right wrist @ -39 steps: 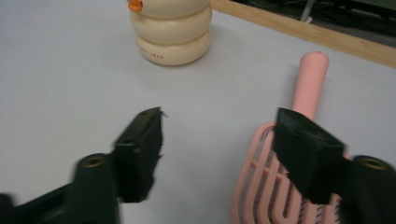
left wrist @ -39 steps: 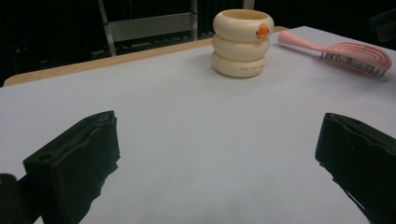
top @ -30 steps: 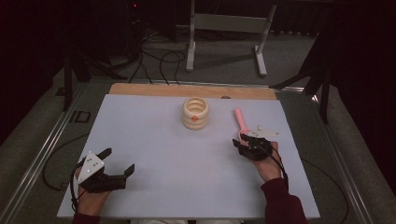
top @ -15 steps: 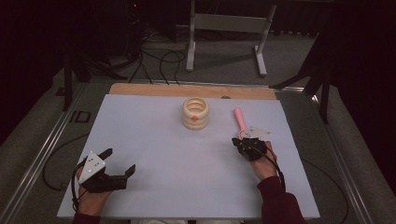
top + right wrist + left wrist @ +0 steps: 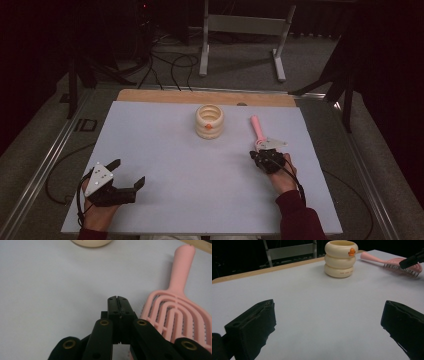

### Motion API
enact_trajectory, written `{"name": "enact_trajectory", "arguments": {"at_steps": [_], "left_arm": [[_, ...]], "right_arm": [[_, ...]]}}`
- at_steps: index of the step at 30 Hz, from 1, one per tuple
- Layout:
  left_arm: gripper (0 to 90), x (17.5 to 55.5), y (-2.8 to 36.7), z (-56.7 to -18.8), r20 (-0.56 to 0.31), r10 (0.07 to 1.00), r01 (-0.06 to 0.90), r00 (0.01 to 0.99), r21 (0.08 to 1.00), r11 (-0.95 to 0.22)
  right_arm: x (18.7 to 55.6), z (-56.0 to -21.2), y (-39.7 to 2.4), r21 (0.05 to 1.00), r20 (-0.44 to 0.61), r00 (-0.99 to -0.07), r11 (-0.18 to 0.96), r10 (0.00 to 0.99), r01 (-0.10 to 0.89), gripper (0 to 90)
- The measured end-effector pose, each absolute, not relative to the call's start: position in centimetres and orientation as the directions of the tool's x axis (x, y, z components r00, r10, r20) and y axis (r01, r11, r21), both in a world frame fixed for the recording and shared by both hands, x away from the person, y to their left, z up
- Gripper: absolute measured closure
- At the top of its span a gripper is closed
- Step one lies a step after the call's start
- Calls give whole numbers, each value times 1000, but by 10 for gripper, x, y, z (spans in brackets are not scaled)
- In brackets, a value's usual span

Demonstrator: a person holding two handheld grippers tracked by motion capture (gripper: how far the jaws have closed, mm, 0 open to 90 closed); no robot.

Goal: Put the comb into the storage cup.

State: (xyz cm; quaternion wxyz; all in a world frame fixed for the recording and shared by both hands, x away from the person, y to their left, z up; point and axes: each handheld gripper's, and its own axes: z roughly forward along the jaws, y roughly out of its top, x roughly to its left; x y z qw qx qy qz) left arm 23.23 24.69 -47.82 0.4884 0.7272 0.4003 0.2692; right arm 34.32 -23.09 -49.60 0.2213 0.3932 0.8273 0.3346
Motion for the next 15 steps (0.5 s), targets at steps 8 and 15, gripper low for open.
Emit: {"name": "enact_trajectory", "arguments": {"at_steps": [8, 15], "left_arm": [[3, 233, 246, -479, 3, 845, 321, 535, 924, -206], [3, 232, 246, -478, 2, 846, 322, 534, 924, -205]], "right_arm": [[340, -498, -241, 722, -95, -582, 458, 808, 519, 900], [338, -499, -247, 720, -87, -580, 454, 810, 525, 900]]}}
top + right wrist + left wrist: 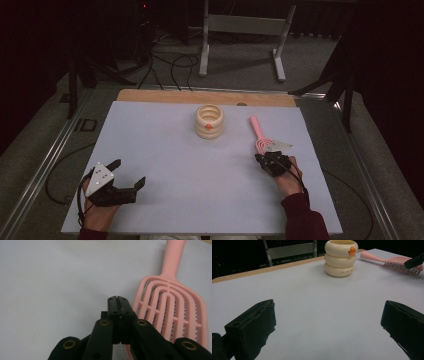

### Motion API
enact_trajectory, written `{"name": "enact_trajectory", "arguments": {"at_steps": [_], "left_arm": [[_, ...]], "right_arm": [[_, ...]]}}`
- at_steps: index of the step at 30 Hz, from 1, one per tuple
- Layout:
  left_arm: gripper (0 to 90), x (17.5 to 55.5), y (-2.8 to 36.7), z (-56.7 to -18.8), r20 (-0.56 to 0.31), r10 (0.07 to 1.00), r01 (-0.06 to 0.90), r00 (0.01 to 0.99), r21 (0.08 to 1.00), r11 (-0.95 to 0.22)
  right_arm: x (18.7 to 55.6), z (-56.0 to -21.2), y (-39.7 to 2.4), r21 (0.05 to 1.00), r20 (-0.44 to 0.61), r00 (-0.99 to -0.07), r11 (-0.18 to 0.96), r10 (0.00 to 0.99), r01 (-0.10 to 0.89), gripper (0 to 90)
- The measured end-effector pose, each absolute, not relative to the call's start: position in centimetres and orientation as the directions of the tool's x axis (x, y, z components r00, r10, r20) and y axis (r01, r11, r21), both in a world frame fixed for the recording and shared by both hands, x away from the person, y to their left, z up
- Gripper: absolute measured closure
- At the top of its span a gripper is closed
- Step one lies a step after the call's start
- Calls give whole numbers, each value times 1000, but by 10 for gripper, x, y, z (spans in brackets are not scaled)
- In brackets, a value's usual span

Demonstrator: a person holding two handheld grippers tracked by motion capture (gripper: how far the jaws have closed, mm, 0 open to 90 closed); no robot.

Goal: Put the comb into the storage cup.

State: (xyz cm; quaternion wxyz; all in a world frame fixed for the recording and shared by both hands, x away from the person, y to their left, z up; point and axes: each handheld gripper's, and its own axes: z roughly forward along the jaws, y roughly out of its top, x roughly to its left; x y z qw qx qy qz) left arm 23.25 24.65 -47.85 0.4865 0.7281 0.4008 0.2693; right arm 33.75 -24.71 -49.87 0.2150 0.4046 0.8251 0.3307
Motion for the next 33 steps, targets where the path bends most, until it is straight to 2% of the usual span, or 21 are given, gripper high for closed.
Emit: {"name": "enact_trajectory", "arguments": {"at_steps": [19, 33], "left_arm": [[3, 233, 246, -479, 2, 845, 325, 534, 922, -208], [3, 234, 245, -480, 3, 844, 329, 536, 920, -212]], "right_arm": [[332, -497, -284, 729, -36, -526, 382, 850, 568, 900], [342, -497, -307, 717, -14, -439, 315, 898, 622, 900]]}}
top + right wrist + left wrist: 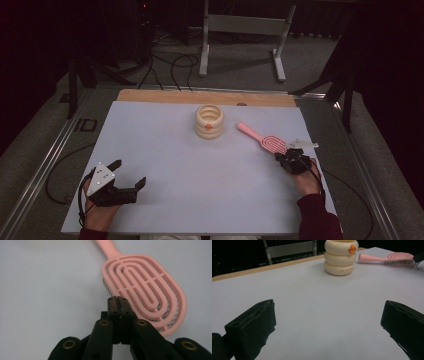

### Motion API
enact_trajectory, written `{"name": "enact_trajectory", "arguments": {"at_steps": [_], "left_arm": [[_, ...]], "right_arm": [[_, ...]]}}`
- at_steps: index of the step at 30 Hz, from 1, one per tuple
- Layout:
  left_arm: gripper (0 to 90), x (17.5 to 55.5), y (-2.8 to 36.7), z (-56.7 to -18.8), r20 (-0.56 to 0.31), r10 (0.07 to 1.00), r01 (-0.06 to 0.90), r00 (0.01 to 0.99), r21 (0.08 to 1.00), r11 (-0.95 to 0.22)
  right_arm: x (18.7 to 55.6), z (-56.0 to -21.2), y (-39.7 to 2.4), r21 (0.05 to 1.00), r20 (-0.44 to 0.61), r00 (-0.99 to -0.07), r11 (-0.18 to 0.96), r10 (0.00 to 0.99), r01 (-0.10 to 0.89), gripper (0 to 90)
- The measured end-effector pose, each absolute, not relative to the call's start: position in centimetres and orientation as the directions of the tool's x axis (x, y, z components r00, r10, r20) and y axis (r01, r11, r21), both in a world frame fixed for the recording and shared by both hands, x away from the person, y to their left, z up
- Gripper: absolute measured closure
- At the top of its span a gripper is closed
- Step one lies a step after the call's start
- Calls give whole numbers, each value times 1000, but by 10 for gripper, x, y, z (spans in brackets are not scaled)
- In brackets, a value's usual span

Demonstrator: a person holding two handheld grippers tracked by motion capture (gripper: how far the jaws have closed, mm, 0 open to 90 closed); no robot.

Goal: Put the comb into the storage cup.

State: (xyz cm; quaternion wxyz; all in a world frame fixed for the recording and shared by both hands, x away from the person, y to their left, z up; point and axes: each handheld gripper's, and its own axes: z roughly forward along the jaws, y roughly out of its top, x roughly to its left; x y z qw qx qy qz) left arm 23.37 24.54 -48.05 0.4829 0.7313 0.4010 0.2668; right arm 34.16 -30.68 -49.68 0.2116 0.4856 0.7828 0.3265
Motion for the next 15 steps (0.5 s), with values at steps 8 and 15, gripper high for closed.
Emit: {"name": "enact_trajectory", "arguments": {"at_steps": [8, 15], "left_arm": [[3, 234, 245, -481, 3, 844, 331, 536, 919, -213], [4, 234, 246, -481, 0, 846, 332, 533, 920, -210]], "right_arm": [[353, -498, -313, 711, 0, -371, 261, 929, 653, 900], [369, -494, -318, 706, 4, -318, 223, 948, 672, 900]]}}
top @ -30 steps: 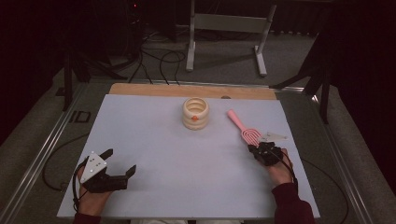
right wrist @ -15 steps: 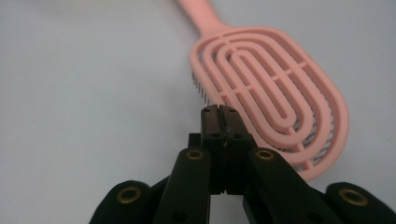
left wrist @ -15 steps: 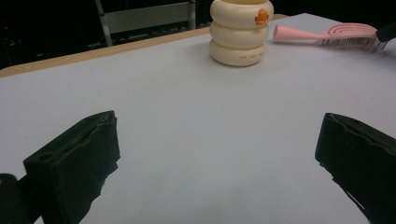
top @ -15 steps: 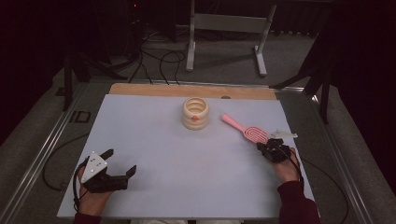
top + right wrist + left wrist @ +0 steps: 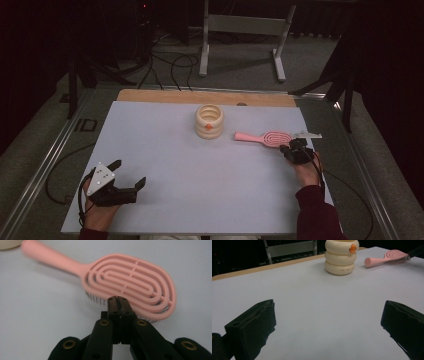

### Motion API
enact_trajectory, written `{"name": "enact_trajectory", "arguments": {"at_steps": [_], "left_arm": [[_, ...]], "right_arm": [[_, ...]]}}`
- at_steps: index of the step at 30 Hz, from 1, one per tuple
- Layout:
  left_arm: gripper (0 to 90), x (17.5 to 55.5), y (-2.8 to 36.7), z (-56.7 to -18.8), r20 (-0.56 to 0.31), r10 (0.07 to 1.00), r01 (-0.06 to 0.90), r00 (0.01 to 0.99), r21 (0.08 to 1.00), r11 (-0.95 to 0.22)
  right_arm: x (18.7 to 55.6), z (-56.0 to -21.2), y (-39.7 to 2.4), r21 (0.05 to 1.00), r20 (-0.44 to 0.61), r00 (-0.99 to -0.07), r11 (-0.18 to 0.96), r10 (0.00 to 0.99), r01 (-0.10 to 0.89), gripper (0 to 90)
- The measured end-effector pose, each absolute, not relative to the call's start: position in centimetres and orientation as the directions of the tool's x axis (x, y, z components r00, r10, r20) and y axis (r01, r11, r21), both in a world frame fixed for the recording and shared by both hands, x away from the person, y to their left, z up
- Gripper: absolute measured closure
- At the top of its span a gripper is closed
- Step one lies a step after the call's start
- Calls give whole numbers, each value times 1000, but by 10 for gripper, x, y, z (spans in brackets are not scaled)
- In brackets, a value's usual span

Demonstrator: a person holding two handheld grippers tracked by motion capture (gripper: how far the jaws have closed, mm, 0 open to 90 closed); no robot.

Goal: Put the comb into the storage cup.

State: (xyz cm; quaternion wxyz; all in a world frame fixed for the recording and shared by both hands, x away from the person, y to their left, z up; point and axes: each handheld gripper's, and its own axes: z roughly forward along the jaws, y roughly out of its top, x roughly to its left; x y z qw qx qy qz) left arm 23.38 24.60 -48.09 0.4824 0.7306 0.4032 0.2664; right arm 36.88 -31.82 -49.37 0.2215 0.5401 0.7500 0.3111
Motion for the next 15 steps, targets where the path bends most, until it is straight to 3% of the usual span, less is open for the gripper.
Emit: {"name": "enact_trajectory", "arguments": {"at_steps": [15], "left_arm": [[3, 234, 245, -481, 5, 845, 332, 535, 918, -216]], "right_arm": [[407, -491, -322, 681, -22, -240, 190, 971, 707, 900]]}}
